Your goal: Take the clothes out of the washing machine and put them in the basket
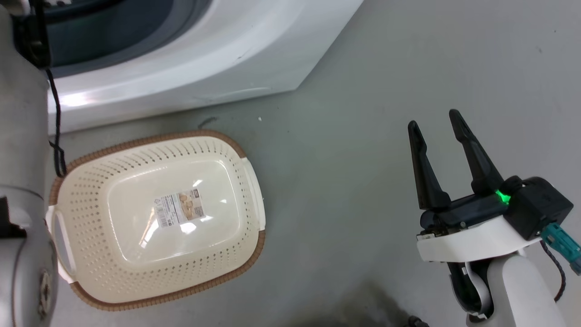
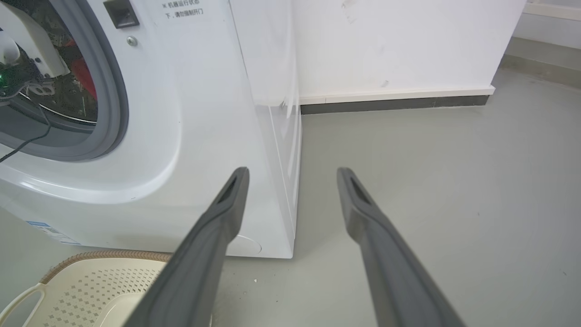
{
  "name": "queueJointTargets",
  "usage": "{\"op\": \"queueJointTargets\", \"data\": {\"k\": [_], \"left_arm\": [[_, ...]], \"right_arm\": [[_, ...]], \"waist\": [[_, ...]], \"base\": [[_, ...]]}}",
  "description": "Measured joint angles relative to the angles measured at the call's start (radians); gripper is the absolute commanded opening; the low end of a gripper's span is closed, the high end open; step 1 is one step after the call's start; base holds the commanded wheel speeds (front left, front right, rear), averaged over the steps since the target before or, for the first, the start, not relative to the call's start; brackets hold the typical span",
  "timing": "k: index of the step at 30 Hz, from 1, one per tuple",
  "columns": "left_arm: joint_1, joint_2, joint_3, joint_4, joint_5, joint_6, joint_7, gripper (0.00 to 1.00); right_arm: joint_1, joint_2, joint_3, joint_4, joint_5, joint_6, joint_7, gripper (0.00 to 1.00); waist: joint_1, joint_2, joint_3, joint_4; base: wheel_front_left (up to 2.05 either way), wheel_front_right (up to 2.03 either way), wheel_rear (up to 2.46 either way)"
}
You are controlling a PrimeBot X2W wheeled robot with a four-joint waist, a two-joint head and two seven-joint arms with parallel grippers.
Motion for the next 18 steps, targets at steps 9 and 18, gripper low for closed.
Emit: {"op": "queueJointTargets", "data": {"k": [9, 18], "left_arm": [[0.306, -0.031, 0.073, -0.248, -0.027, 0.017, -0.002, 0.00], [0.528, -0.087, 0.125, -0.387, -0.023, -0.011, -0.003, 0.00]], "right_arm": [[0.061, 0.000, -0.042, 0.008, -0.004, 0.000, 0.030, 1.00], [0.132, 0.000, -0.064, 0.002, -0.011, 0.000, 0.061, 1.00]], "waist": [[-0.0001, 0.0000, -0.150, 0.019], [-0.0002, 0.0000, -0.303, 0.059]], "base": [[0.00, 0.00, 0.00], [0.00, 0.00, 0.00]]}}
